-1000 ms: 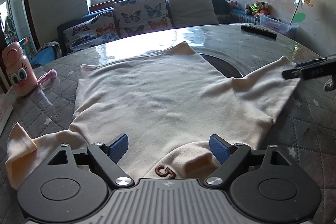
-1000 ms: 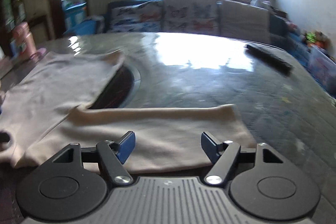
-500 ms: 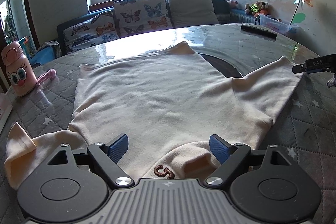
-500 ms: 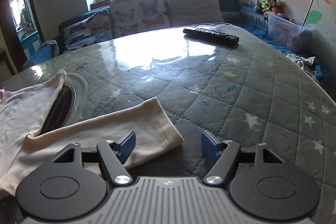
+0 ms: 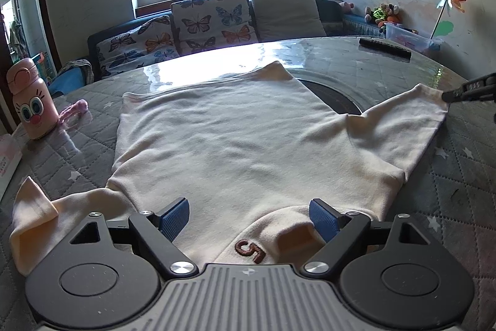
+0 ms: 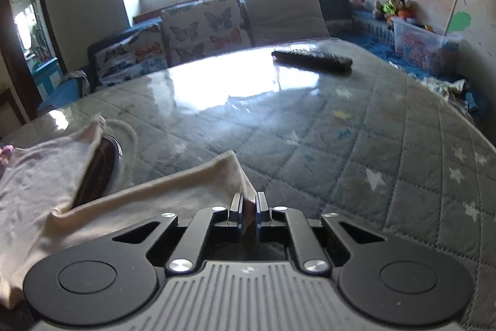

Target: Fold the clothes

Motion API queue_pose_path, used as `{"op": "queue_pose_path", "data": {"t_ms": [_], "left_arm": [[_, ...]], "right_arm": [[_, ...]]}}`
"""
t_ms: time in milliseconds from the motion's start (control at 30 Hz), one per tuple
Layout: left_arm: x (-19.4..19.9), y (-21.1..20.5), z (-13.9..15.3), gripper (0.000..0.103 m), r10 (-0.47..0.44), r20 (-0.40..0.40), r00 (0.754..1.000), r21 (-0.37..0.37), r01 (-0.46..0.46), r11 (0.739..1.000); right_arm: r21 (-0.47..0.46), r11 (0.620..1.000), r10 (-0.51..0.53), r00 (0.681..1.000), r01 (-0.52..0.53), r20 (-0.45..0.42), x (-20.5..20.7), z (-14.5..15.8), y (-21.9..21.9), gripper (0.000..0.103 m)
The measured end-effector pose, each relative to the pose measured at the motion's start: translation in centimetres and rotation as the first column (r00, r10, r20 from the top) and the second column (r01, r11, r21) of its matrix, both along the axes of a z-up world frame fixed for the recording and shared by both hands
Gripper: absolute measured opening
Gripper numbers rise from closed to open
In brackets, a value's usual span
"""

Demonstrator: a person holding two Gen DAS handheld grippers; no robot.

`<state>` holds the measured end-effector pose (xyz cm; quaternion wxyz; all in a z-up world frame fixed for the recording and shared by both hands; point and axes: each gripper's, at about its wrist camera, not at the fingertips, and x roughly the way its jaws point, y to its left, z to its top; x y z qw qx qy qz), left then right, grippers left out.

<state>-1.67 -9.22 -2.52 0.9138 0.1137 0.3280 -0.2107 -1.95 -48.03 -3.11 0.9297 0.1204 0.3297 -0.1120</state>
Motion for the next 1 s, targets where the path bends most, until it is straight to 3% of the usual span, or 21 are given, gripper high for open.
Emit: {"op": "queue_pose_path", "data": {"t_ms": [233, 333, 667, 1000], "left_arm": [[-0.1, 0.7, 0.3, 0.087, 0.012, 0.011, 1.000, -0.012, -0.012, 1.000], [-0.3, 1.1, 0.5, 0.087, 0.017, 0.016, 1.000, -0.020, -0.017, 1.000], [-1.0, 3.6, 0.6, 0.088, 0.060, 0.024, 0.998, -0.056, -0.059, 0.997], [-1.3, 7.0, 0.4, 0.088, 0.133, 0.019, 0.991, -0.077, -0.131, 0.988]], "right_arm": [[-0.009, 0.992, 0.126, 0.987, -0.126, 0.098, 0.2, 4.2, 3.0, 0.004], [-0.019, 0.977, 0.215, 0.966, -0.214, 0.144, 0.8, 6.5, 5.4, 0.004], [-0.085, 0.869, 0.494, 0.843, -0.488, 0.212, 4.2, 11.4, 15.9, 0.004], [-0.100, 0.723, 0.690, 0.711, -0.683, 0.132, 6.4, 10.1, 26.0, 0.004]]}}
